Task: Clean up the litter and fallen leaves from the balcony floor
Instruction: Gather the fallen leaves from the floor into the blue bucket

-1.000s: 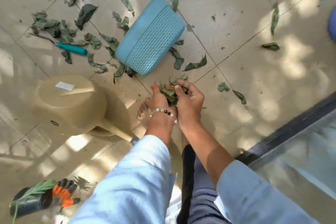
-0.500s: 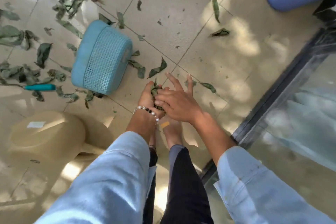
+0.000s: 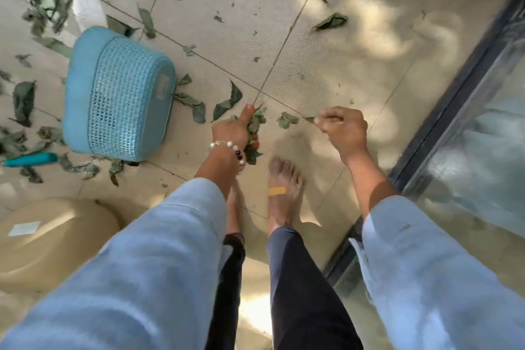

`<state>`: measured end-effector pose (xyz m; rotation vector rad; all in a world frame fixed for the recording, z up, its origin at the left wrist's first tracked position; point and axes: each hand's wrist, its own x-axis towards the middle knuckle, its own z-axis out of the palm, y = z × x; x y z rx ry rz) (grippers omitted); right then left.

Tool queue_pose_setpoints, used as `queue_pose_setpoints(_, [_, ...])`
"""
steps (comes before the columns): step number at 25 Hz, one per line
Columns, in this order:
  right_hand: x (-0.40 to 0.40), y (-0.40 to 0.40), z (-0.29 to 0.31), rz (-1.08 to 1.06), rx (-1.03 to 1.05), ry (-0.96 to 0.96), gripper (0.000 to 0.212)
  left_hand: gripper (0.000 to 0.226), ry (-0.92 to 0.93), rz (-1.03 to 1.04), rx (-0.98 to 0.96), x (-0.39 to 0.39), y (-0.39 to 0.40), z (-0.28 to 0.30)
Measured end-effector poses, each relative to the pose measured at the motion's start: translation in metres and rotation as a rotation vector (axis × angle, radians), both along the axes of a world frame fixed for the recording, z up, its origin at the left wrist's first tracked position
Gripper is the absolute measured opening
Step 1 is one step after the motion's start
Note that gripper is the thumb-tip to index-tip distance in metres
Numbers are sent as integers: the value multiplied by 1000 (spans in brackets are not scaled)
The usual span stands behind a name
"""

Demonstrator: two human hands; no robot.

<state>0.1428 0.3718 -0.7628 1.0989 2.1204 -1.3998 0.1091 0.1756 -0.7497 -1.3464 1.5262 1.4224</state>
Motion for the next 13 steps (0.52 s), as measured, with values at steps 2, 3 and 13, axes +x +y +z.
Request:
queue_pose_setpoints(2, [5, 11, -45, 385, 360, -179, 44, 42, 9, -7, -40, 1, -21, -16])
queue_pose_setpoints(3, [10, 10, -65, 559, 438, -263, 54, 41, -1, 4, -68, 2, -32, -24])
queue_pose_setpoints(13, [11, -46, -99, 650, 452, 79, 21, 40, -174, 148, -153, 8, -73, -53])
